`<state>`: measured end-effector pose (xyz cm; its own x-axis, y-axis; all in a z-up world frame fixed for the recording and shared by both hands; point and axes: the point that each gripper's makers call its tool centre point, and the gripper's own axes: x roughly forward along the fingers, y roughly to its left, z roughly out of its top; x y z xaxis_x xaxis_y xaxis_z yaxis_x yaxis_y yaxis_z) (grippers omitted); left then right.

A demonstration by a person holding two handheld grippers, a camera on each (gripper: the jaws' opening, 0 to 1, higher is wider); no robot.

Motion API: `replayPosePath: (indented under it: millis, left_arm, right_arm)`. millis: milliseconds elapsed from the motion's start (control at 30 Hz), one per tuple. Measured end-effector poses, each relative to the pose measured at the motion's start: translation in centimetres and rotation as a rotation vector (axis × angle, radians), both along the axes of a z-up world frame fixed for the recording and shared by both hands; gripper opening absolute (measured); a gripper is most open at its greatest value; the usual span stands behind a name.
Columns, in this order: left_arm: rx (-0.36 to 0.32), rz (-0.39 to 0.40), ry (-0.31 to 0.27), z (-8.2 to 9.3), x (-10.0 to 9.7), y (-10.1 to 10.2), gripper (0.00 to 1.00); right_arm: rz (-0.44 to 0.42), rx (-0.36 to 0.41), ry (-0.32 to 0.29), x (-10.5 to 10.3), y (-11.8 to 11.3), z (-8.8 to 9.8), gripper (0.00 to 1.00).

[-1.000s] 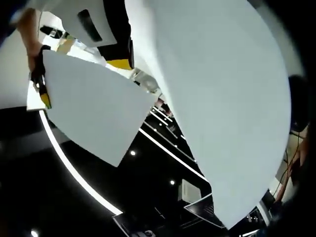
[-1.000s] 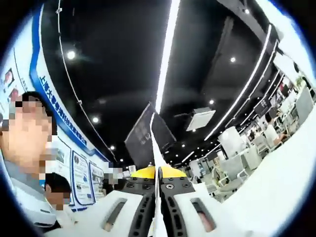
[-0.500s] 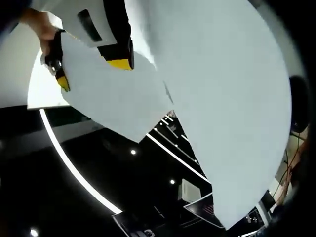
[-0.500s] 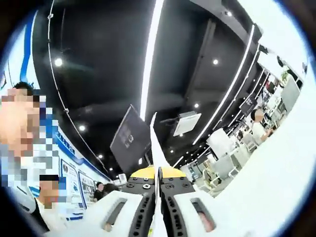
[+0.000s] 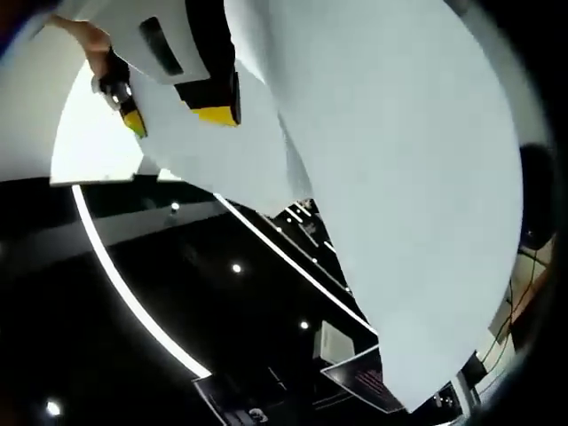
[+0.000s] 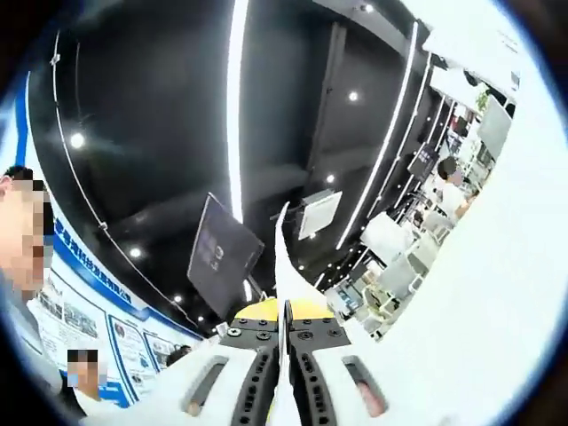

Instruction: Organize the stack of printing papers by aligning and flattening the scattered papers on the table

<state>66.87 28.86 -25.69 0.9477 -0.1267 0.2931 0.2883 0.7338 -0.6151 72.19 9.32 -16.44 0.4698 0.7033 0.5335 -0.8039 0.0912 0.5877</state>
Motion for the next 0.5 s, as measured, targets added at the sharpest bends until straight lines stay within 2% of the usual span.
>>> replayPosePath:
  millis: [133,233,500]
  left_arm:
    - [0.009,-0.001,0.0,0.0,0.0,-0.1,0.24]
    - [0.0,-0.005,-0.002,0.0,0.0,-0.1,0.25]
    - [-0.005,-0.012,-0.007,0.1,0.0,-0.1,0.27]
  right_arm:
    - [-0.005,-0.014,0.03,0.4,0.2,-0.9,0.0]
    - [0.016,0.016,0.079,0.5,0.5,-1.4,0.0]
    - [0.044,0.021,0.101,-0.1,1.5,-1.9,0.0]
